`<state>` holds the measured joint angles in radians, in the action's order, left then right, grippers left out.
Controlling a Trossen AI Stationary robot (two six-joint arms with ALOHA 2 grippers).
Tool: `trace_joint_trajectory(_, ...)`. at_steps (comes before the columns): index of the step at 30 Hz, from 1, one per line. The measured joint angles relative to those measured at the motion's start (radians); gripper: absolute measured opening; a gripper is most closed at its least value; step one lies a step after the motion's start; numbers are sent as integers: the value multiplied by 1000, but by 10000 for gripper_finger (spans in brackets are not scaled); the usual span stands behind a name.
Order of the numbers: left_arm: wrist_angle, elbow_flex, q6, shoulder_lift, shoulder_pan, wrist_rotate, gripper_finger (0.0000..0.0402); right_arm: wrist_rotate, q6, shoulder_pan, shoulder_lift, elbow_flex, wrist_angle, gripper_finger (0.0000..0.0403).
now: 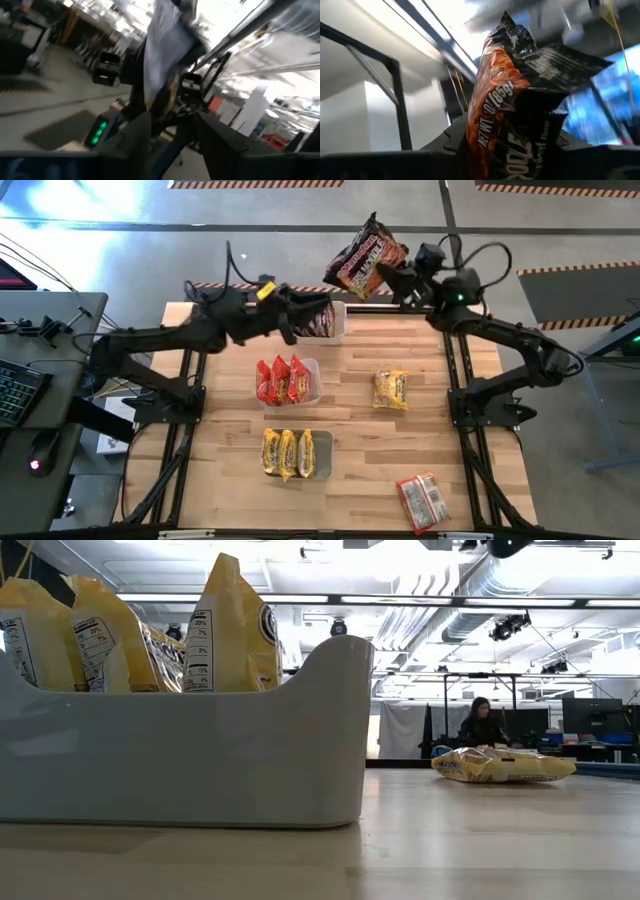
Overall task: Sort Maruchan noodles
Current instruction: Put the black noodle pack into the white bin
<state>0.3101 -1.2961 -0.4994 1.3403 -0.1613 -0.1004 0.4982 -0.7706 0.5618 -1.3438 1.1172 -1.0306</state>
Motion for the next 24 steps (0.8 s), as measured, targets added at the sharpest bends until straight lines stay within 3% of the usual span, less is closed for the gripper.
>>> trace_joint_trajectory(4, -149, 0, -69, -72, -55, 8, 173, 164, -30, 76, 7, 16, 227, 123)
trace_joint_trajectory(7, -211, 0, -54, -110, -126, 69, 193, 226, 77, 95, 9, 51, 433, 123)
trace_joint_trajectory(11, -246, 0, -62, -118, -254, 221, 217, 197, 235, 73, -4, 95, 620, 123)
trace_joint_trajectory(18, -241, 0, -101, -72, -437, 564, 234, 137, 266, 17, -44, 140, 651, 123)
trace_joint_trajectory(24, -165, 0, -95, -36, -460, 671, 235, 95, 263, 2, -63, 146, 654, 123)
